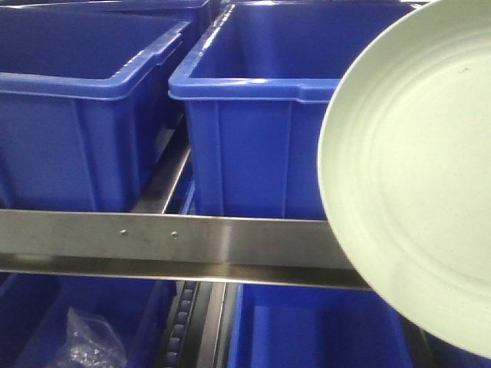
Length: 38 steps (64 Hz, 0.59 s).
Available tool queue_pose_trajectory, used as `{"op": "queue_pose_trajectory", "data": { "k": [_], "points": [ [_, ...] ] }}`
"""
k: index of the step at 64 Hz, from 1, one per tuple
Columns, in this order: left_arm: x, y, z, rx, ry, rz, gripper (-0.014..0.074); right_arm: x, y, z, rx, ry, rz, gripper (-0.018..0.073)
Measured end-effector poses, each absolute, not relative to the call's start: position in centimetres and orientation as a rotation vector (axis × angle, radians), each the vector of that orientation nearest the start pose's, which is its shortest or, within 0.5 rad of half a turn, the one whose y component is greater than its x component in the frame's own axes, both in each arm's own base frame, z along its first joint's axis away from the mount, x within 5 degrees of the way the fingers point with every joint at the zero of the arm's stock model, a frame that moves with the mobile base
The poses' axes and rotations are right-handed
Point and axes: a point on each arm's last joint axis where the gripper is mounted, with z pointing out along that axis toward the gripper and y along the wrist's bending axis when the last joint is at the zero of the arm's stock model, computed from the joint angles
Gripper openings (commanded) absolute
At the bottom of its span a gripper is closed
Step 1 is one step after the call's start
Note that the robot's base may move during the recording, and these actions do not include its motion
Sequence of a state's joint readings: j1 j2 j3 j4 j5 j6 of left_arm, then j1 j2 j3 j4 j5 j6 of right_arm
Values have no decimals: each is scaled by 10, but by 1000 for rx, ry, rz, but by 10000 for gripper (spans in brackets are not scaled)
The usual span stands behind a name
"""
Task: Place green plate on second shelf with right arm
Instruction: 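Drive up to the shelf rack of blue bins holding the plate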
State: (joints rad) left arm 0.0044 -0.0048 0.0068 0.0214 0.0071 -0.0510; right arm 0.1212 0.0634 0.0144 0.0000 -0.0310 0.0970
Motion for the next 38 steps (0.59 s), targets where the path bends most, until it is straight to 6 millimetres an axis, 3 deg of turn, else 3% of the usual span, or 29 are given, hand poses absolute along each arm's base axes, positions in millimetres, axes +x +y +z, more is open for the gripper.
{"op": "queue_pose_trajectory", "data": {
  "k": [38],
  "points": [
    [56,0,211,-25,1492,-20,130,62,8,207,-19,1533,174,52]
  ]
}}
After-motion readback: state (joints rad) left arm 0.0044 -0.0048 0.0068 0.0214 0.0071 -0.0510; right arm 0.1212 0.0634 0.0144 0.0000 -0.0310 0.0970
